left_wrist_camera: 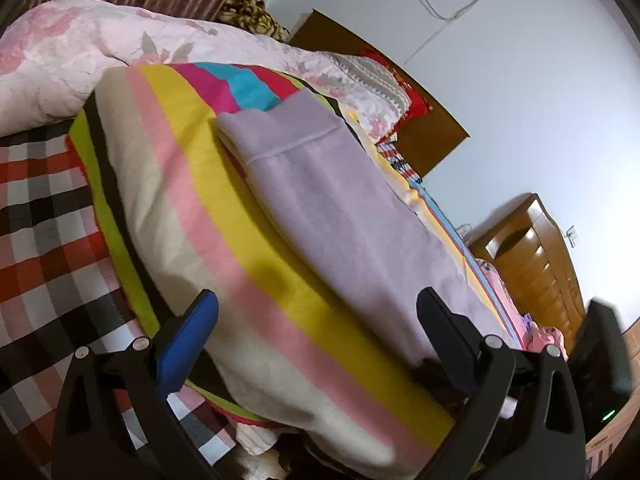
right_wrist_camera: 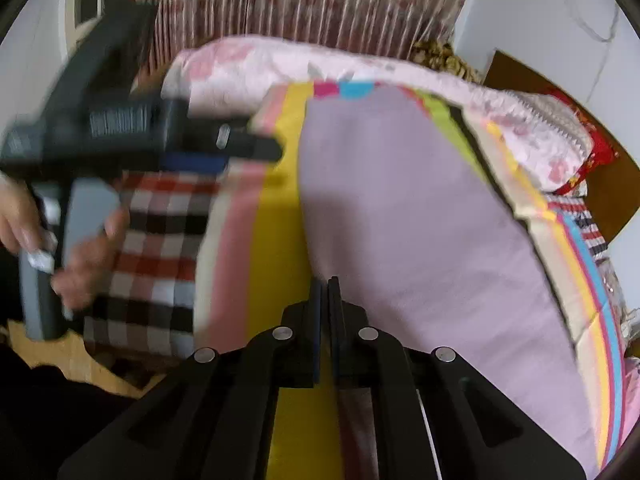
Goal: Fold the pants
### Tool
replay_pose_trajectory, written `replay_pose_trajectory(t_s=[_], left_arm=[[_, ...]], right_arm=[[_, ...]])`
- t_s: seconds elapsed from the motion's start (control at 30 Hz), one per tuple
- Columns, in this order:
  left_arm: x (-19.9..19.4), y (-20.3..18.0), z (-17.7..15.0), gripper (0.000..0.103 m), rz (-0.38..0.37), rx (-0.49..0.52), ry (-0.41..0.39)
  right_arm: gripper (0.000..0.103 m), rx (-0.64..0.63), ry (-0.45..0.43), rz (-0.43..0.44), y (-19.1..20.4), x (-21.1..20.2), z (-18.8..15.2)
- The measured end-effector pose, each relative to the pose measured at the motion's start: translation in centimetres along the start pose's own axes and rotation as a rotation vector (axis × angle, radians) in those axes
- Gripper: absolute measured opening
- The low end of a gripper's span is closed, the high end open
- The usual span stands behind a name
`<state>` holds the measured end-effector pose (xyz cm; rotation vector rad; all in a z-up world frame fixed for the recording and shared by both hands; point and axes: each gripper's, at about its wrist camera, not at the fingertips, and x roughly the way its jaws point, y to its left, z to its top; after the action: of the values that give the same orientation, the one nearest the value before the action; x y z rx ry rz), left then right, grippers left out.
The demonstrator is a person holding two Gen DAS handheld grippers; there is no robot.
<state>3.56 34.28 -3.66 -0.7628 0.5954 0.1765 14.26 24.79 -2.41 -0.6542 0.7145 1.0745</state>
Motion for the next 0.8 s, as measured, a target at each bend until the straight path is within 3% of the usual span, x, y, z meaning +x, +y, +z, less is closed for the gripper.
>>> replay_pose_trajectory(t_s=[0.1, 0.13, 0.17, 0.23, 0.3, 0.43, 0.5, 0.6, 0.8], left_arm=[[0.1, -1.5, 0.9, 0.100, -0.045, 0.024, 0.005], [0.4, -2.1, 1.2, 0.100, -0.056, 0.045, 0.014], [0.8, -3.0, 1.6, 0.100, -0.063, 0.085, 0.029], [1.8, -4.1, 2.0, 0.100, -0.057, 0.151, 0.052], [3.6, -5.4, 2.2, 0.100, -0.041, 0.227, 0.101], [6.7, -6.7, 2.0, 0.100, 0.041, 0.308, 0.173], [8.3, -6.8, 1.7, 0.100, 0.097, 0.328, 0.212], [9.6, -7.2, 1.3, 0.101, 0.156, 0.401, 0.237], [11.0, -6.7, 2.2, 0.102, 0.185, 0.390, 0.306]], right_arm=[[0.023, 0.034, -0.001, 0.028, -0.5, -1.0, 0.4], [0.044, 0.039, -0.014, 0.042, -0.8, -1.8, 0.4], [0.059, 0.070, -0.052, 0.043, -1.5, -3.2, 0.2], [0.059, 0.136, -0.088, 0.038, -2.6, -5.0, -0.5], [0.058, 0.239, -0.096, -0.022, -4.8, -6.7, -2.5], [0.055, 0.409, -0.008, -0.074, -7.6, -6.7, -6.7], [0.054, 0.412, 0.069, -0.076, -7.2, -6.0, -8.4], [0.055, 0.430, 0.059, -0.055, -6.2, -6.6, -10.2], [0.055, 0.375, 0.111, -0.033, -5.0, -8.0, -11.4]])
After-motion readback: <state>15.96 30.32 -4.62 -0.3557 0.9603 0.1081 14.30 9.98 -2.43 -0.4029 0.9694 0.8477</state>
